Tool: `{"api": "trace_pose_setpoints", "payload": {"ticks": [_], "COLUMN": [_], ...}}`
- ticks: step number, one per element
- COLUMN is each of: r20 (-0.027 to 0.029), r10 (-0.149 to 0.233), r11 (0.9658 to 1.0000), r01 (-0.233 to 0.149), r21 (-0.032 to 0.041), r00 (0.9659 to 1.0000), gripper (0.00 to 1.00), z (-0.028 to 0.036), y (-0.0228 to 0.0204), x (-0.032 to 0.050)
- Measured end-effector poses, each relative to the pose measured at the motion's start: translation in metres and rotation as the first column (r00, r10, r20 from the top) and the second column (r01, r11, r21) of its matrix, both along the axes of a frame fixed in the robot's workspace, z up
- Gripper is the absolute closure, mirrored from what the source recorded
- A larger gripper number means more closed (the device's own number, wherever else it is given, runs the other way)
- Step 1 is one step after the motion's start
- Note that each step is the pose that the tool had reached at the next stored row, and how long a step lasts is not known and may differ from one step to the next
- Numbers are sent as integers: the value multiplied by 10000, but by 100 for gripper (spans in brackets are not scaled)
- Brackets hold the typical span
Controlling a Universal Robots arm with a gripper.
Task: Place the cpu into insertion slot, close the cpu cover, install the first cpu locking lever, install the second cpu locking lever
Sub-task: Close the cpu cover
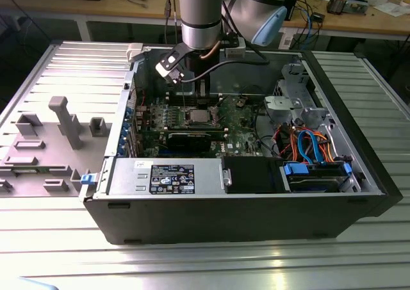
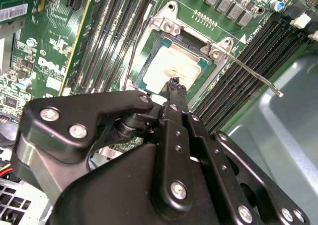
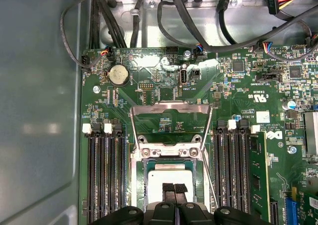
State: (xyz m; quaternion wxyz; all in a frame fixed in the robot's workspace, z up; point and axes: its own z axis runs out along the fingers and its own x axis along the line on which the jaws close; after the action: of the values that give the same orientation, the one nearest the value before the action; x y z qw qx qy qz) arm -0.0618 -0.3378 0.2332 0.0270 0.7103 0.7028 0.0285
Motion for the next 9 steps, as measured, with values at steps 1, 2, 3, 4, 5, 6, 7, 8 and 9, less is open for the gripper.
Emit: {"api": "trace_pose_setpoints", "payload": {"ticks": [1,2,3,4,5,6,7,8,9], "r20": [0,0,-1,-1,0,-1,0,-28,-116], "r10": [0,0,0,1,0,0,0,0,0], "r11": [10000,10000,10000,10000,10000,10000,10000,10000,10000], "r01": [0,0,0,-1,0,0,0,0,0], "r21": [0,0,0,0,0,0,0,-2,0], "r00": [10000,10000,10000,10000,10000,10000,10000,10000,9999], "gripper": [89,89,89,89,89,89,89,89,89], "z": [0,0,0,0,0,1,1,2,1], "y": [0,0,0,0,0,0,0,0,0], "x": [0,0,0,0,0,0,0,5,18]}}
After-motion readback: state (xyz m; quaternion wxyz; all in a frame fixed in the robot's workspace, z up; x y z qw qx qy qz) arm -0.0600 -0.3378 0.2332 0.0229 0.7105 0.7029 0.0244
